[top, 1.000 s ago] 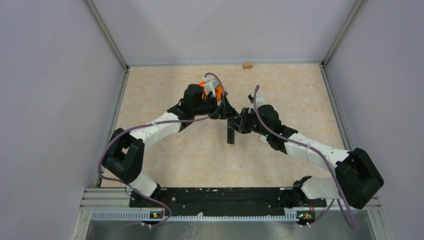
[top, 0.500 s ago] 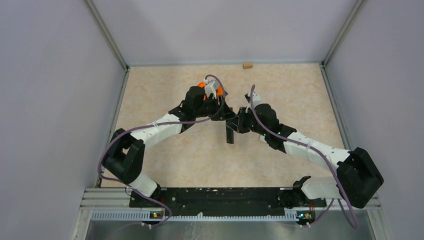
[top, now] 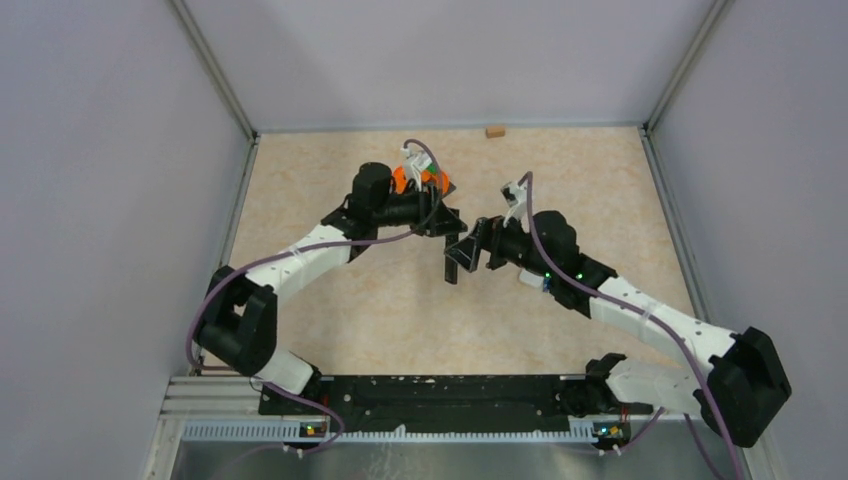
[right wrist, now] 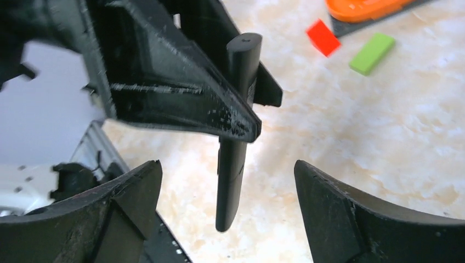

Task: Load the batteries into the remote control
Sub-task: Adjust the remote control.

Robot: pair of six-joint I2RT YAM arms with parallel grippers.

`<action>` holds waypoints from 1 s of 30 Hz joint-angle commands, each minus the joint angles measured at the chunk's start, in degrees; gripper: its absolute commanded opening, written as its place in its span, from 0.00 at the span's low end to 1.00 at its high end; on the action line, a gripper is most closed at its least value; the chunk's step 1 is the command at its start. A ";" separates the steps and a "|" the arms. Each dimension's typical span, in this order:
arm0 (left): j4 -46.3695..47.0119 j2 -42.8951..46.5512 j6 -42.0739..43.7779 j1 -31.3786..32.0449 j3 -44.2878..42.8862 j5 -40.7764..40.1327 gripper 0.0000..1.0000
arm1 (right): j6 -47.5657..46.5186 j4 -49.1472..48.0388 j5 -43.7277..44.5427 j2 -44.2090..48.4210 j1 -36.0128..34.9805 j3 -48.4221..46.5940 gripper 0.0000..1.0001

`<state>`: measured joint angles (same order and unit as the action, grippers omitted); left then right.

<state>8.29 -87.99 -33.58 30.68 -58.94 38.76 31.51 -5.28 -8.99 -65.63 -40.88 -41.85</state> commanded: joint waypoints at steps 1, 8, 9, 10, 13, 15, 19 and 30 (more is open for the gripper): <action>8.02 6.08 1.26 -1.62 -2.62 13.30 0.05 | -0.94 -10.27 -9.24 6.33 0.45 2.88 0.92; 16.93 10.86 -5.46 -2.41 -2.85 19.75 0.08 | 0.46 -15.59 -16.64 5.44 0.45 2.01 0.87; 18.43 11.22 -6.75 -2.49 -2.88 20.53 0.08 | 0.74 -16.84 -17.42 5.36 0.45 1.95 0.86; 20.38 11.45 -8.08 -2.48 -2.89 21.35 0.09 | 1.11 -18.44 -18.47 5.21 0.45 1.94 0.84; 25.45 11.48 -12.81 -2.70 -3.40 24.24 0.12 | 2.47 -22.82 -23.08 4.68 0.41 1.73 0.79; 28.19 11.51 -15.20 -2.77 -3.46 24.96 0.14 | 3.47 -25.82 -25.41 4.75 0.45 2.04 0.73; 29.75 11.91 -16.61 -2.88 -3.45 24.32 0.17 | 5.64 -31.78 -26.38 5.30 0.45 3.24 0.57; -2.87 11.55 -5.62 -2.91 -9.82 -3.70 0.90 | -2.30 -20.35 -14.40 2.79 -0.45 -1.91 0.22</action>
<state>23.31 -77.28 -45.67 28.16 -63.09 52.18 35.42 -30.39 -30.44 -61.17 -40.71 -39.16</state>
